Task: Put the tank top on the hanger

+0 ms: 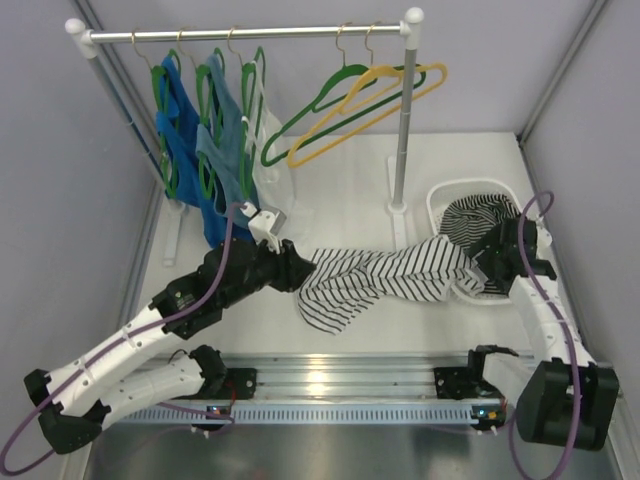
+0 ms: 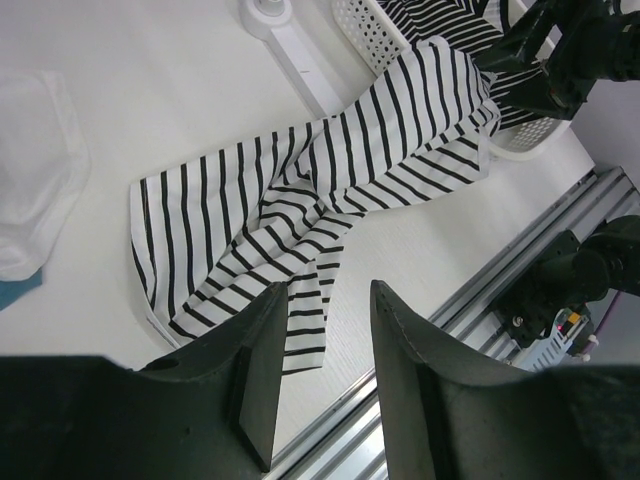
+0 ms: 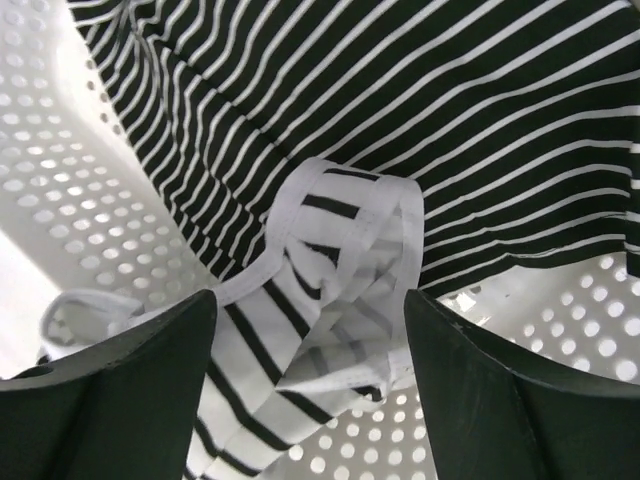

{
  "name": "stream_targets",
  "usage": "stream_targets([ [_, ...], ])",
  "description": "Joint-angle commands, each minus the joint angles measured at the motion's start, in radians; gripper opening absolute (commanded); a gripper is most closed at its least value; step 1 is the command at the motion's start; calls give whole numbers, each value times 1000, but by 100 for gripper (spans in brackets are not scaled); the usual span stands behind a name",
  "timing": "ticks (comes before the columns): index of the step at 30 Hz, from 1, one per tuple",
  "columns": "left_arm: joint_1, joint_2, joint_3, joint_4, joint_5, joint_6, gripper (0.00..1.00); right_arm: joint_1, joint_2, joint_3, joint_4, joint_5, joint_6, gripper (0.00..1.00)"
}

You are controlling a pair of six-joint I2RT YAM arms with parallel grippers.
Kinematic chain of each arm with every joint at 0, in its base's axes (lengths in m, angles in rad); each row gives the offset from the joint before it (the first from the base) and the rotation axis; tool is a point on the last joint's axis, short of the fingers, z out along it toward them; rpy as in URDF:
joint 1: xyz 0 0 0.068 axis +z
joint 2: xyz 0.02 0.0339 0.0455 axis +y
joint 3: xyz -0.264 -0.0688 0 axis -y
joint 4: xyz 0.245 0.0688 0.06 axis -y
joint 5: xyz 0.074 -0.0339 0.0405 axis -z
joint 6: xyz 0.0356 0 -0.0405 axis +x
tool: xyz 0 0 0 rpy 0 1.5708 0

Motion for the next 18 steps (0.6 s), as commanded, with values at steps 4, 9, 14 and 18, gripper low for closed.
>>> stream_targets([
  [4, -3, -20, -4, 30, 10, 26, 44, -31, 63, -41, 180, -4, 40, 47],
  [9, -3, -32, -14, 24, 1, 28, 44, -31, 53, 28, 150, -16, -17, 0],
  [14, -3, -46, -9, 18, -16, 34, 44, 52, -36, 173, 58, -42, -61, 0],
  [18, -3, -41, 6, 8, -39, 43, 45, 288, -38, 322, -36, 62, -59, 0],
])
